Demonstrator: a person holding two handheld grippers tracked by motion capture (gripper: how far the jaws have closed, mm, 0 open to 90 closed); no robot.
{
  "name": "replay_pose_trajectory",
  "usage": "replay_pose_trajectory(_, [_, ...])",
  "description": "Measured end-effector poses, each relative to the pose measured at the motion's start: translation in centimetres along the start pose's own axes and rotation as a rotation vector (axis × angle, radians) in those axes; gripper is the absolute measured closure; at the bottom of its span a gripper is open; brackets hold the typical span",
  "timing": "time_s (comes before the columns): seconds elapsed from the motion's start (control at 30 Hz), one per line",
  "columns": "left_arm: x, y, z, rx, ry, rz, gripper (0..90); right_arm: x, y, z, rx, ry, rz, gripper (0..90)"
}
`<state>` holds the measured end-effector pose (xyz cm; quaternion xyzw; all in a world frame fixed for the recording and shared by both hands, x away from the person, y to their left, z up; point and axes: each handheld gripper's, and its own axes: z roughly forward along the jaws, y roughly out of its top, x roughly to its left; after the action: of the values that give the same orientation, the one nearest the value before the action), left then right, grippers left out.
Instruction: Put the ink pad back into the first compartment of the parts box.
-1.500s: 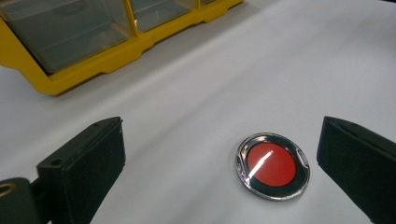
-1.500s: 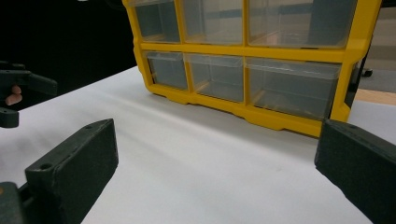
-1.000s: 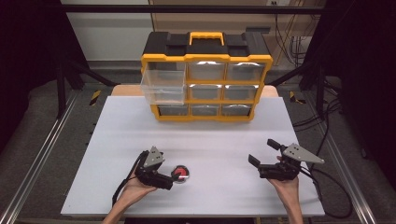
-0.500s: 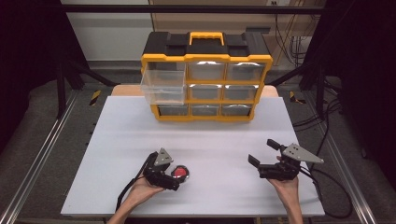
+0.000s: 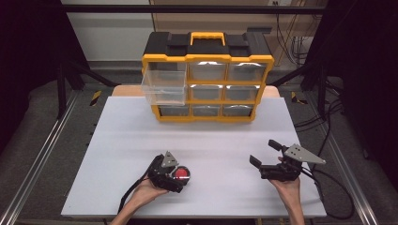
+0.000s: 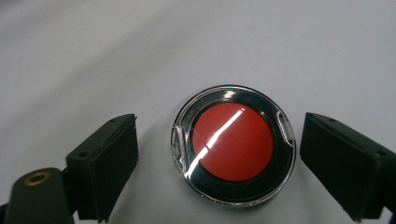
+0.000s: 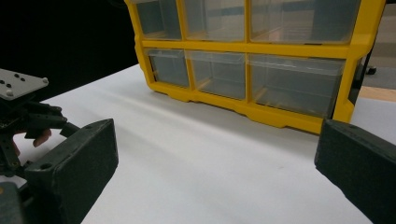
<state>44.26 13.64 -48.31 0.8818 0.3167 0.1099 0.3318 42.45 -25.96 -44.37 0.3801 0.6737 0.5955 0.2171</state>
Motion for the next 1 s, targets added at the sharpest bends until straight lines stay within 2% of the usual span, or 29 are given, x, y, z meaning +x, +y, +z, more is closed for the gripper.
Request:
replay_pose_trajectory(0.17, [-0.09,0.01,0.13,0.012,-0.001,0.000,17.3,0.01,-0.01,0.01,0.001,0.001,-0.001,0.3])
replay_pose_trajectory(1.0, [-0.69,0.20,0.04,0.025,0.005,0.020,28.9,0.03,0.01,0.02,0.002,0.005,0.004,0.3])
